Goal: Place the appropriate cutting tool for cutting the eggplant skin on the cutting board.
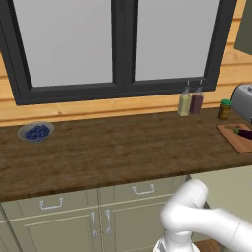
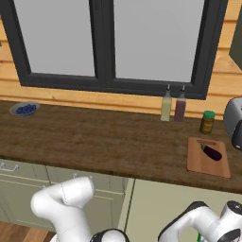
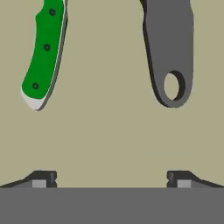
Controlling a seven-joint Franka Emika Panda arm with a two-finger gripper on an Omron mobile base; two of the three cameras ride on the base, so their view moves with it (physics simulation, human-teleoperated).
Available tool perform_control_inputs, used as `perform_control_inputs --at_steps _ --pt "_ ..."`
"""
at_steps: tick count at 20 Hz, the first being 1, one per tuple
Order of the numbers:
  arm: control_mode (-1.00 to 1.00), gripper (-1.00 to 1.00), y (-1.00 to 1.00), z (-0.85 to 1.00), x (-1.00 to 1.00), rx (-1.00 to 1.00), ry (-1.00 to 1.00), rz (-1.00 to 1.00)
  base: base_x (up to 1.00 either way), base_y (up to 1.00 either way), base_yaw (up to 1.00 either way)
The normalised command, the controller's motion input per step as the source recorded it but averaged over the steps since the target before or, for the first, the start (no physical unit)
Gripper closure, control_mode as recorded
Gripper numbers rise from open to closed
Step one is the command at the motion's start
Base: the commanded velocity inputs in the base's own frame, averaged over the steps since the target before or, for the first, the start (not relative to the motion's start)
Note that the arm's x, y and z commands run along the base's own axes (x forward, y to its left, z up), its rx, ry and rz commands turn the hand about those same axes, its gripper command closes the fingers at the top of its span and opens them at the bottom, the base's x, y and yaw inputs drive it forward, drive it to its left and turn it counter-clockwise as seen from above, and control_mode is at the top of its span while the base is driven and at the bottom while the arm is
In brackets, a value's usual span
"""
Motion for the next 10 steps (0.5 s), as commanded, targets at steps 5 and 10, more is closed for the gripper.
perform_control_inputs --at_steps 5,10 --pt "-1.00 -1.00 -0.08 0.00 0.80 0.00 -0.19 0.05 0.00 0.00 0.00" --pt "-1.00 -1.00 -0.05 0.00 0.81 0.00 0.00 0.00 0.00 0.00 0.00"
